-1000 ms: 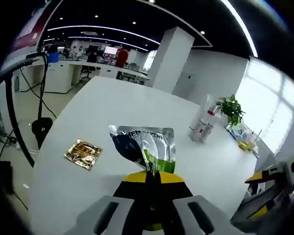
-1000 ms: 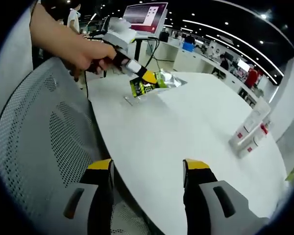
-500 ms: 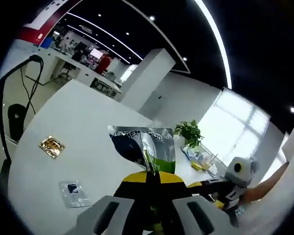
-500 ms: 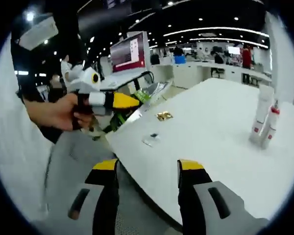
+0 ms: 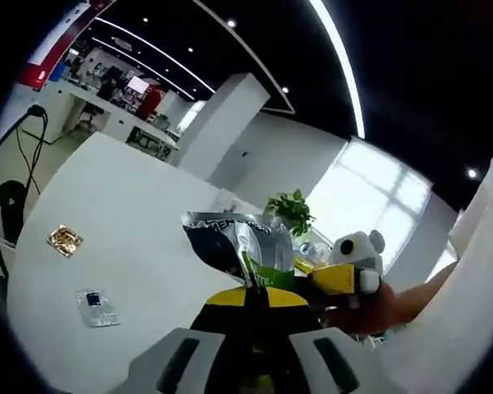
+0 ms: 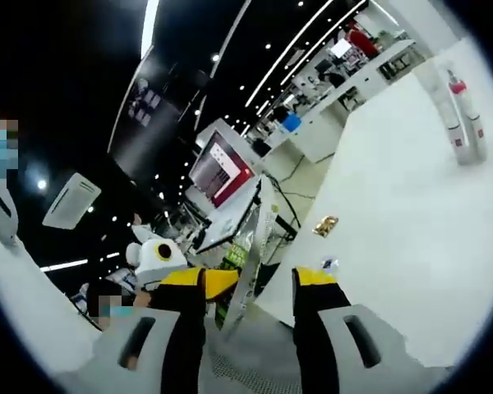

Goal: Arrange the skincare products in the storage area until every visible bottle or jar stands upright without overlapping.

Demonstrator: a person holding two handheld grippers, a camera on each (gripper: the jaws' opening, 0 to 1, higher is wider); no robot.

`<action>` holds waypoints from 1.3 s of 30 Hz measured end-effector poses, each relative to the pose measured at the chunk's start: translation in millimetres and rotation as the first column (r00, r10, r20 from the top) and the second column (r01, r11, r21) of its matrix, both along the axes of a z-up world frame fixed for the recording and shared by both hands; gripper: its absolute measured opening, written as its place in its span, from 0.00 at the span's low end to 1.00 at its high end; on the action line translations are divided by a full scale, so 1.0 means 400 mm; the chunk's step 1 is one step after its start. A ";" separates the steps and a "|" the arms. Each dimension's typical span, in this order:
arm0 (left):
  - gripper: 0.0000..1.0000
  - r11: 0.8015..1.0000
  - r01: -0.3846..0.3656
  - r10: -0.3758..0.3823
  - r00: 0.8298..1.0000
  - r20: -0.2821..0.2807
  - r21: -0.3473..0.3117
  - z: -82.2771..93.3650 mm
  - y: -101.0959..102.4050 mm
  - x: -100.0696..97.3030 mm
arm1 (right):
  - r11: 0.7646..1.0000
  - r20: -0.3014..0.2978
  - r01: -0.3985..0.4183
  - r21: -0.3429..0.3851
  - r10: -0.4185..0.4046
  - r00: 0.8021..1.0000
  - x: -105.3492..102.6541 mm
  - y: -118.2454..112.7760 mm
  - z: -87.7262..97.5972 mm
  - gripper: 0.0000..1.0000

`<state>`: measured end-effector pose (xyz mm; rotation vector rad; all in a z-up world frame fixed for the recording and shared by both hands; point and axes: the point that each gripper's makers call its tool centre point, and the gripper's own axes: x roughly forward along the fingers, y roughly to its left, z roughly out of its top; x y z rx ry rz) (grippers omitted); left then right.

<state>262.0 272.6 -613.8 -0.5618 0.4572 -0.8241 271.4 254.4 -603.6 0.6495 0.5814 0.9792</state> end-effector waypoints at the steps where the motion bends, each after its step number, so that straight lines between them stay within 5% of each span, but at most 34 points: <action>1: 0.05 0.999 0.011 -0.012 1.000 0.014 0.038 -0.009 0.000 -0.003 | 1.000 -0.006 -0.004 -0.014 0.004 1.000 -0.007 0.001 -0.007 0.32; 6: 0.05 0.990 0.050 -0.058 0.996 0.061 0.131 -0.031 -0.017 -0.025 | 0.998 -0.040 0.015 -0.055 -0.017 0.999 -0.026 -0.018 -0.040 0.08; 9: 0.05 0.989 0.070 -0.080 0.994 0.075 0.131 -0.028 -0.022 -0.031 | 0.999 -0.105 0.036 0.024 -0.033 0.994 -0.032 -0.032 -0.036 0.07; 15: 0.05 0.988 0.099 -0.110 0.990 0.093 0.121 -0.020 -0.033 -0.038 | 1.000 -0.104 -0.010 0.016 0.012 0.994 -0.044 -0.009 -0.049 0.09; 18: 0.06 0.988 0.108 -0.115 0.992 0.056 0.108 -0.028 -0.027 -0.037 | 1.000 -0.106 0.003 0.003 -0.003 0.994 -0.043 -0.012 -0.053 0.06; 24: 0.09 0.994 0.057 -0.059 0.998 0.021 0.089 -0.035 -0.008 -0.019 | 1.000 -0.121 0.011 0.024 -0.008 0.993 -0.033 -0.024 -0.061 0.04; 28: 0.13 1.000 0.012 -0.012 1.000 -0.007 0.012 -0.021 0.014 0.000 | 0.998 -0.127 0.002 0.068 0.007 0.992 -0.027 -0.040 -0.051 0.04; 32: 0.33 0.999 0.007 -0.007 1.000 0.007 -0.038 -0.006 0.023 0.002 | 0.986 -0.104 -0.075 0.149 0.091 0.990 -0.036 -0.043 -0.020 0.04; 36: 0.63 0.996 -0.031 0.030 0.999 -0.020 -0.084 -0.010 0.040 0.017 | 0.957 -0.075 -0.229 0.178 0.246 0.966 -0.064 -0.032 0.010 0.04; 39: 0.59 0.985 0.045 -0.053 0.997 -0.049 -0.165 0.012 0.016 -0.007 | 0.927 -0.080 -0.319 0.195 0.339 0.937 -0.083 -0.022 0.028 0.04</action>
